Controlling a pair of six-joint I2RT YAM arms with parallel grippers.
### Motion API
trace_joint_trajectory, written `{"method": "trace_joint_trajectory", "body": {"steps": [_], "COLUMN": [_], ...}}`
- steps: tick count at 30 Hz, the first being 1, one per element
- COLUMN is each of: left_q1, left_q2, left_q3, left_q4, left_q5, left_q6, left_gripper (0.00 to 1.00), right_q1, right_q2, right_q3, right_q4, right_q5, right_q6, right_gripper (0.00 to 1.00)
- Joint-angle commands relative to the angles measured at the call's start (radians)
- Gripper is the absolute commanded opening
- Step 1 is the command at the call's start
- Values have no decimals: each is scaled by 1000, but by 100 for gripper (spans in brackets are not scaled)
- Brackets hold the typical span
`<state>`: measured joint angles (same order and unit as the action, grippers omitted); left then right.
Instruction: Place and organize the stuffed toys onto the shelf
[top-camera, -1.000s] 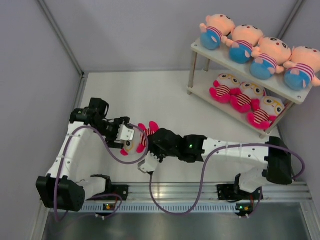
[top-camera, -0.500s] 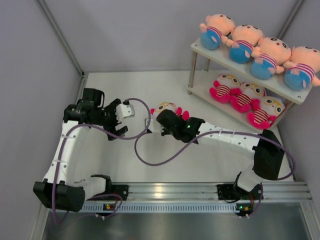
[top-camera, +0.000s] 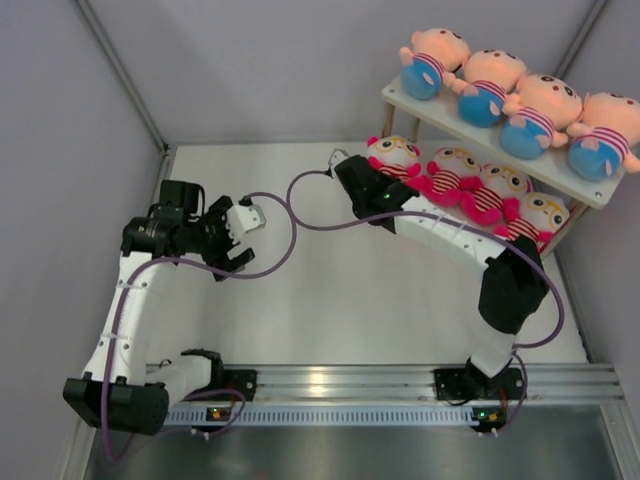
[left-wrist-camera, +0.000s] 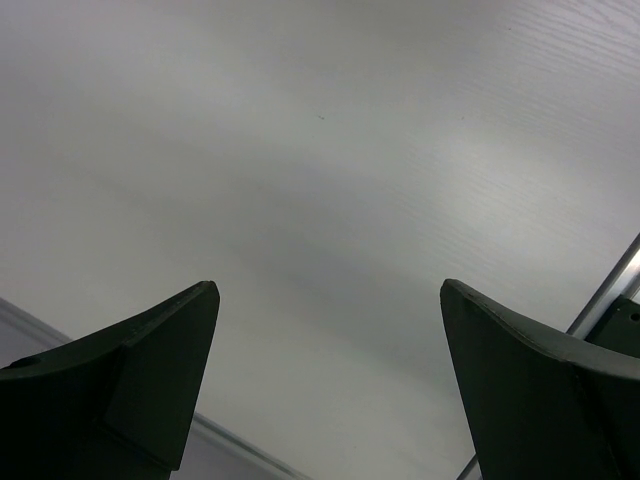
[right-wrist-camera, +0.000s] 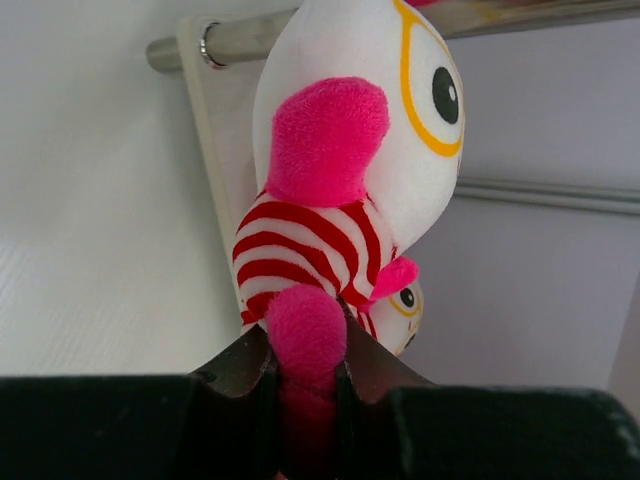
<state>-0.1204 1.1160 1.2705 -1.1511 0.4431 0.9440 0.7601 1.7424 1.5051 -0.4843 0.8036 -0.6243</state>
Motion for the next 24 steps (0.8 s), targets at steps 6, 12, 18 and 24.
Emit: {"method": "trace_joint_trajectory", "body": {"steps": [6,12,18,24], "left_q1": [-1,-1,-1,-1], "left_q2": [-15,-5,-2,19], "left_q3": [-16,-14,-22,-25], "left_q4": [37,37,36,37], "left_q5": [17,19,6,20], "left_q6": [10,1,9,22], "left_gripper": [98,98,98,98], "right_q1": [-96,-169,-200,-186], "right_q2": [64,192,206,91], "right_q3": [174,309,282,116], "right_q4": [-2,-31,-47,46], "right_q5": [80,60,79,52], "right_q6": [23,47,104,74], "right_gripper": [0,0,0,0]}}
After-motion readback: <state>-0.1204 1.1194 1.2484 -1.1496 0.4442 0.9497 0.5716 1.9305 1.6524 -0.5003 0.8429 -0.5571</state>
